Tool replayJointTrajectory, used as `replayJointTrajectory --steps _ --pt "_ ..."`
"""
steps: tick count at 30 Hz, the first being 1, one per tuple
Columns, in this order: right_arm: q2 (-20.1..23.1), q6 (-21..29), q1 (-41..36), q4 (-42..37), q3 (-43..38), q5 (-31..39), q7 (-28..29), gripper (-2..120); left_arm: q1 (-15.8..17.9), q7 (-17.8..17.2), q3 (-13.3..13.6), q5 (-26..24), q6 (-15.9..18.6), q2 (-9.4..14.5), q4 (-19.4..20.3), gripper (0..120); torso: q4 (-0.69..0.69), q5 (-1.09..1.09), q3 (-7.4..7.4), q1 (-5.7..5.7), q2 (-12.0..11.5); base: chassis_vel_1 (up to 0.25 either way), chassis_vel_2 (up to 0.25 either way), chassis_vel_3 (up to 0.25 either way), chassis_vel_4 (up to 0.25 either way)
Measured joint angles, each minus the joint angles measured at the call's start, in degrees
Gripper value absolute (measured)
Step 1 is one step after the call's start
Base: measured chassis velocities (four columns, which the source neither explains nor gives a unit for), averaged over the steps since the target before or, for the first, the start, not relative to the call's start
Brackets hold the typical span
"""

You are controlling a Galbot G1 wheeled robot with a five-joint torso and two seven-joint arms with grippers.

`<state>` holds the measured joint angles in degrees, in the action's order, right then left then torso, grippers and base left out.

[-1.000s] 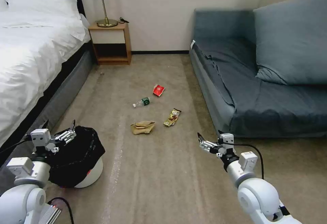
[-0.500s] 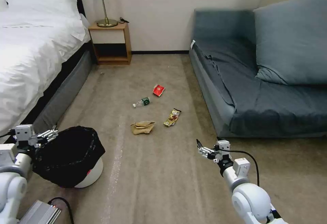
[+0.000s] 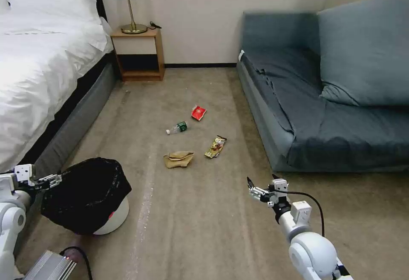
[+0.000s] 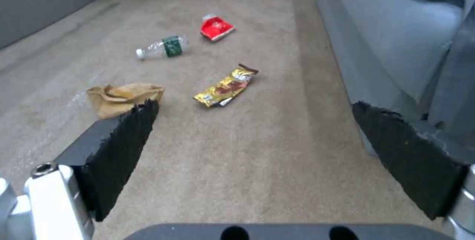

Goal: Pick up the trash bin, then pick up the garbage on the floor and place it into the trash bin.

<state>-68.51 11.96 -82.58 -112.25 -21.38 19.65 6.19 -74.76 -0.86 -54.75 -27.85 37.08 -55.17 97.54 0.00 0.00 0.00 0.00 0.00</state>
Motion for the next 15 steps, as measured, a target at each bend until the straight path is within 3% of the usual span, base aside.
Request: replayJointTrajectory --steps 8,11,15 --pt "-0.3 -0.3 0.0 0.4 0.1 -0.4 0.0 100 2.1 1.6 1.5 1.0 -0.2 0.3 -3.4 100 -0.01 0.00 0.00 0.00 0.0 0.000 0.000 0.000 0.000" --pt "-0.5 -0.4 0.0 0.7 0.2 -0.7 0.0 100 5.5 2.3 3.1 2.3 -1.1 -0.1 -8.3 100 0.00 0.00 0.00 0.00 0.0 0.000 0.000 0.000 0.000" --pt "-1.0 -0.5 -0.2 0.6 0.7 -1.2 0.1 100 7.8 2.8 4.6 3.0 -1.8 -0.4 -11.1 100 -0.01 0.01 0.00 0.00 0.0 0.000 0.000 0.000 0.000"
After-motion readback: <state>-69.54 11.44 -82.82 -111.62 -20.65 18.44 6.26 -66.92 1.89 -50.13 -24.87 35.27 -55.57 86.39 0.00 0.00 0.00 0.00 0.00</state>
